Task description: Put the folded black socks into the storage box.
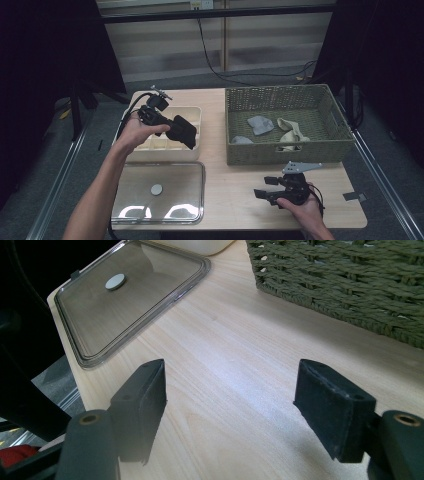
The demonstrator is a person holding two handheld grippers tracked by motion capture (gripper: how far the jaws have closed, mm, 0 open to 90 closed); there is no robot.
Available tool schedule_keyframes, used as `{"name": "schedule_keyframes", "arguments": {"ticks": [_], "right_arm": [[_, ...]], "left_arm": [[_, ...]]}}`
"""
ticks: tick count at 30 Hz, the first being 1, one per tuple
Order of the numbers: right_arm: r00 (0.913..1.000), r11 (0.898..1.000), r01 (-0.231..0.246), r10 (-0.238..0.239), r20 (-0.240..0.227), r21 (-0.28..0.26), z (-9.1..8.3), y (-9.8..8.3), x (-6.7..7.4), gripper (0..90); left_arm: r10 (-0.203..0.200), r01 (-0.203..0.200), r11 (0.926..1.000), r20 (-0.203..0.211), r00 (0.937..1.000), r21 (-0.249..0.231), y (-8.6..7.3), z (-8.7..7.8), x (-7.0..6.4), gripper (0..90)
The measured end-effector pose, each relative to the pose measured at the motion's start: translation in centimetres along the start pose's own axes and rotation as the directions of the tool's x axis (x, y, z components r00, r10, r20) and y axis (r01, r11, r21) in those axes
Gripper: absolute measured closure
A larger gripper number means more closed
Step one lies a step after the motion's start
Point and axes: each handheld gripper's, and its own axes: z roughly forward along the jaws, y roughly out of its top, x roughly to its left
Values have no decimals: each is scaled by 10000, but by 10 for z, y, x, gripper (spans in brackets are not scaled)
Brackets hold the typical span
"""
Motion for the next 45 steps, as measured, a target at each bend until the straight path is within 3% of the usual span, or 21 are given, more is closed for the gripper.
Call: {"name": "schedule_keyframes", "arguments": {"ticks": [12, 18, 22, 32, 40, 42, 45], "right_arm": [[10000, 10000, -1, 1, -62, 19, 1, 0, -1, 287], [10000, 10000, 6, -6, -73, 1, 1, -1, -1, 286], [10000, 10000, -14, 14, -78, 48, 2, -1, -1, 286], [9999, 9997, -144, 145, -65, 220, 4, -1, -3, 283], [9999, 9997, -152, 153, -50, 201, 4, -1, -3, 276], [9999, 9996, -148, 149, -41, 231, 5, -1, -4, 268], [9999, 9996, -163, 164, -33, 225, 5, -1, -4, 265]], "left_arm": [[-357, 377, 9984, -479, 9982, 419, 4, 13, 14, 629], [-224, 269, 9981, -800, 9965, 560, 6, 16, 12, 628], [-339, 396, 9969, -832, 9960, 676, 7, 21, 14, 628], [-21, 116, 9921, -751, 9972, 1253, 10, 44, 10, 628], [217, -98, 9843, -657, 9976, 1762, 10, 52, 5, 628], [244, -107, 9792, -652, 9976, 2027, 11, 54, 4, 628], [220, -101, 9800, -577, 9981, 1988, 11, 57, 1, 629]]}}
